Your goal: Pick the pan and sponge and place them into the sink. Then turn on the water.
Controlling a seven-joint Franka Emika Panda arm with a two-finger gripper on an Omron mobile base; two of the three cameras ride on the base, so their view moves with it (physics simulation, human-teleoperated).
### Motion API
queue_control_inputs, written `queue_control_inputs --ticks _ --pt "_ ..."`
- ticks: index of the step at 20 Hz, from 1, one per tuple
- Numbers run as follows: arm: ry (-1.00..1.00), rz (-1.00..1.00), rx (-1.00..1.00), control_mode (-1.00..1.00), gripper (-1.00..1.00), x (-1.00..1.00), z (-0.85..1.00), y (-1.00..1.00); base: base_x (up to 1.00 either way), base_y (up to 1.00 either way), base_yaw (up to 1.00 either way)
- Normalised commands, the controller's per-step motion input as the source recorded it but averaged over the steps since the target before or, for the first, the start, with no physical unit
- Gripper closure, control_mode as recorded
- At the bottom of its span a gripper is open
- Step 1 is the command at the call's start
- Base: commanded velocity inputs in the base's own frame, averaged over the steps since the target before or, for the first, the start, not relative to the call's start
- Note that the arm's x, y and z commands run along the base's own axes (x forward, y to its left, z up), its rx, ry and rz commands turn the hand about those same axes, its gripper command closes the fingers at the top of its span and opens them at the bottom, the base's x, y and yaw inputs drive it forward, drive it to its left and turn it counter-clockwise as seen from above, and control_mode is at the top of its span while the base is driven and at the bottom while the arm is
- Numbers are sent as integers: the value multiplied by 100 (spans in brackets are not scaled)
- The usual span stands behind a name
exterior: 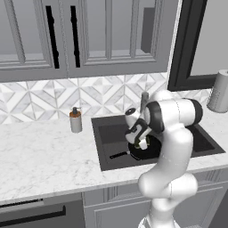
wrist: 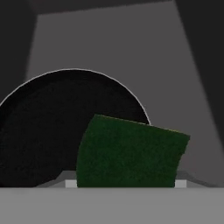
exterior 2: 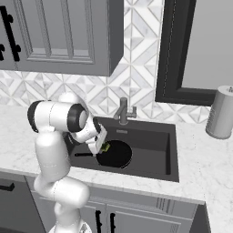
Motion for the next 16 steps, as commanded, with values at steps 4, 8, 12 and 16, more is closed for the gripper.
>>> queue_control_inputs --ticks 4,8,12,16 --pt "2 0 -5 -100 100 41 -56 0 0 0 0" --pt "3 -3 -5 -100 100 42 -51 1 0 0 0" --pt "4 -6 -5 -100 100 41 -59 3 0 0 0" --pt "7 -5 -5 -100 100 40 -65 1 0 0 0"
